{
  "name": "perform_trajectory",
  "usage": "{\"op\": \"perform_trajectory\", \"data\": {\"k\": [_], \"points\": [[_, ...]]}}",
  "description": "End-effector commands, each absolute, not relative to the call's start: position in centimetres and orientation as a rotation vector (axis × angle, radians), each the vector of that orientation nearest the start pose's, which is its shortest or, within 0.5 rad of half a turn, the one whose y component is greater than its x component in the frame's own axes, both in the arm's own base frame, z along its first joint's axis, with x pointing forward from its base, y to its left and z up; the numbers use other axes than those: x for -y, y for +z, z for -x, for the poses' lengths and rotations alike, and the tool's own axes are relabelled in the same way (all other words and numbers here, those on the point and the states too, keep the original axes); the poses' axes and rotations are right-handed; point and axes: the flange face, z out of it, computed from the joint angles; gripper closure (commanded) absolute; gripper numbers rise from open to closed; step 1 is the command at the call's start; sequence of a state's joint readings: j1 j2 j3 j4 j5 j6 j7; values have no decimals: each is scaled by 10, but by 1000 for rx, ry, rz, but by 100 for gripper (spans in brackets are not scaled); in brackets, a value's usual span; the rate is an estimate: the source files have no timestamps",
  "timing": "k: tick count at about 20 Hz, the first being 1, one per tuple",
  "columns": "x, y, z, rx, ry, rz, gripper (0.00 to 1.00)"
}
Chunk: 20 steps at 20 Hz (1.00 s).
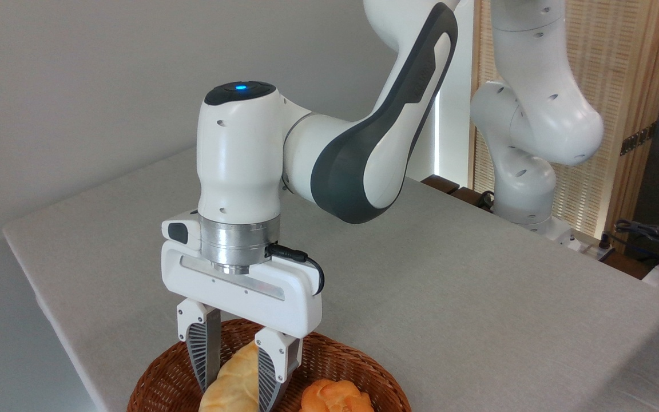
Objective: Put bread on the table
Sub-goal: 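Close the gripper on the long bread roll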
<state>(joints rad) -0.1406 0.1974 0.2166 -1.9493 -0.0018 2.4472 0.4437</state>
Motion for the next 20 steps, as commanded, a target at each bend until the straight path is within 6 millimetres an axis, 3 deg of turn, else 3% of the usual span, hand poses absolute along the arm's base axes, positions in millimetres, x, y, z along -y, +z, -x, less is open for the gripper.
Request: {"op": "perform_trajectory", "data": {"k": [1, 14, 20], "points": [[-42, 414, -627, -540, -455, 2938, 55], [-42, 416, -627, -545, -459, 2936, 52], [-41, 475, -618, -543, -602, 2903, 51]]}}
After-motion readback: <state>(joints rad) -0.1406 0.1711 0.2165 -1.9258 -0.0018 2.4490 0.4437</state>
